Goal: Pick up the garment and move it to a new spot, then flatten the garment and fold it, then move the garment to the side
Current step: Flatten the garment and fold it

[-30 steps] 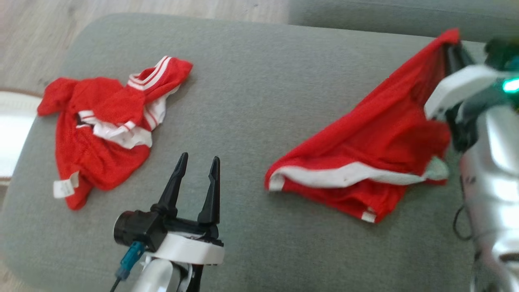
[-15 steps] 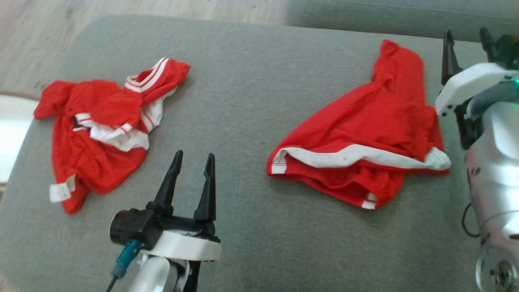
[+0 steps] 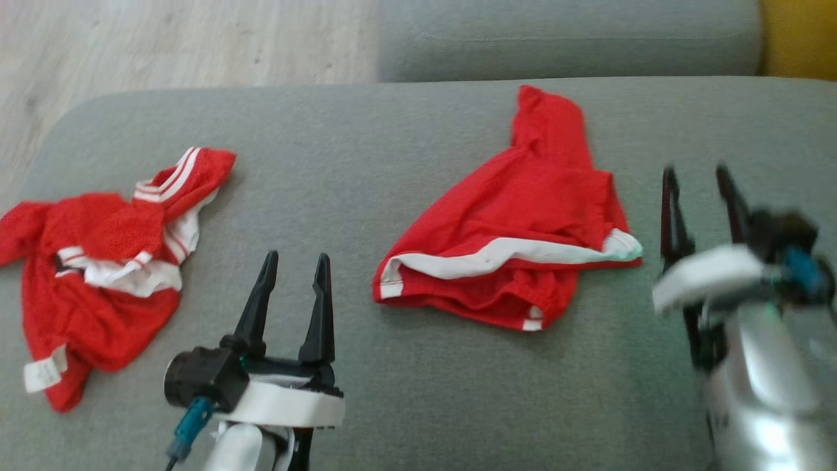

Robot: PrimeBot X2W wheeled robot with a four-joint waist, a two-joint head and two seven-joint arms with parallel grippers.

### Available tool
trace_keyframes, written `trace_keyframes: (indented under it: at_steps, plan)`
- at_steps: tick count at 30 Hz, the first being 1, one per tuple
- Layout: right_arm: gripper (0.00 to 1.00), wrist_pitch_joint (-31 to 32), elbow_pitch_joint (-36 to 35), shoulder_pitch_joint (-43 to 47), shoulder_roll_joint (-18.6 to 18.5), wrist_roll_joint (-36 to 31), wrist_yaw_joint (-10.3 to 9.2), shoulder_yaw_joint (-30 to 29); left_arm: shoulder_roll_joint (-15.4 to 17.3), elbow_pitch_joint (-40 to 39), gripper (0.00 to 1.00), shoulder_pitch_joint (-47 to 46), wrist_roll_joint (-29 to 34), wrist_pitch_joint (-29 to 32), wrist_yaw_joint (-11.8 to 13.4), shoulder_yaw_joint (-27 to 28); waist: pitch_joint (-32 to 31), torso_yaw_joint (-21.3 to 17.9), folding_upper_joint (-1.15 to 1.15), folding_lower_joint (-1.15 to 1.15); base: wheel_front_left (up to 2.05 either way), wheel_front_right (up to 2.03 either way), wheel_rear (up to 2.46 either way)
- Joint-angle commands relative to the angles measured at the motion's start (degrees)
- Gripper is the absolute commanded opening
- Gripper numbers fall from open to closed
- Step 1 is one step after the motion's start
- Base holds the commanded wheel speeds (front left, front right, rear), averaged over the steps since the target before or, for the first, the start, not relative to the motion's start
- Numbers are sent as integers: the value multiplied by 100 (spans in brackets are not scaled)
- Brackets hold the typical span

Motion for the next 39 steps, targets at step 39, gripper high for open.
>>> trace_keyframes:
  at_steps: [39]
  plan:
    - [100,-77,-1548,1500,139,826,-4,534,-5,973,100,-197,-2383,264,4,-1090,-42,-466,0,0,0,0,0]
